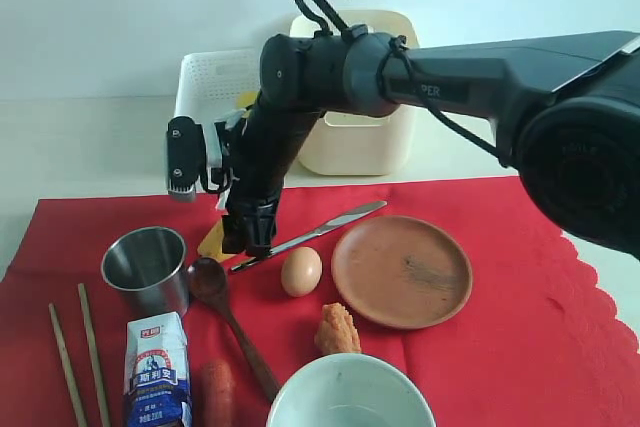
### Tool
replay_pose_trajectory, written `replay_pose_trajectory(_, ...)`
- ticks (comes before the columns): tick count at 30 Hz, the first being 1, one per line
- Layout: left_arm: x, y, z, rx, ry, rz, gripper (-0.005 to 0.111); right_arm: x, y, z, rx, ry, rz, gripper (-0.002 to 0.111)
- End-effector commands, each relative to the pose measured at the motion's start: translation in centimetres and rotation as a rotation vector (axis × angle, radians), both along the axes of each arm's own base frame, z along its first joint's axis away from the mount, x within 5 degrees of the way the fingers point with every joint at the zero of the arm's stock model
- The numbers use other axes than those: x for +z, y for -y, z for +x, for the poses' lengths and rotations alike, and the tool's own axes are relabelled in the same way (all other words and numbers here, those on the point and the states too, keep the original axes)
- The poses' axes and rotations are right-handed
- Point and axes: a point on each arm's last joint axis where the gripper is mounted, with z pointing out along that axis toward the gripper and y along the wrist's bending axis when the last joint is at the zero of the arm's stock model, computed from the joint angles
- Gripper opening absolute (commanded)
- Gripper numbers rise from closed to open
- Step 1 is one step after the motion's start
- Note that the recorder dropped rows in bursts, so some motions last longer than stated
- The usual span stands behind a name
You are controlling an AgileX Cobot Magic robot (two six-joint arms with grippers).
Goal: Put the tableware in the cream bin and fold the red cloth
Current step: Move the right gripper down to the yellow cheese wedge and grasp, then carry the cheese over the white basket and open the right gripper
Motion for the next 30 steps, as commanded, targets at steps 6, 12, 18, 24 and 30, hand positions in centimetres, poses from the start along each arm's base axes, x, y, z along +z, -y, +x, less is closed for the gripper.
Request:
replay_pose_trajectory(6, 0.0, 0.0, 0.0, 0.002, 0.010, -0.011, 0.000, -2.0, -0.1, 0.4, -0.003, 0.021, -0.016, 0.050)
replay_pose_trajectory(12, 0.0, 0.0, 0.0, 0.002, 0.010, -0.011, 0.000, -1.2, -0.1, 0.4, -0.078, -0.001, 0.005, 0.000)
replay_pose_trajectory(18, 0.0, 0.0, 0.0, 0.002, 0.010, -0.011, 0.000, 1.2, -0.2, 0.5, -0.253, -0.036, 0.084, 0.000)
replay_pose_trajectory(24, 0.0, 0.0, 0.0, 0.002, 0.010, -0.011, 0.000, 5.6, -0.6, 1.6, -0.591, -0.026, 0.336, 0.000)
replay_pose_trajectory(30, 0.0, 0.0, 0.0, 0.002, 0.010, -0.011, 0.000, 8.3, -1.0, 3.2, -0.894, -0.054, 0.680, 0.000)
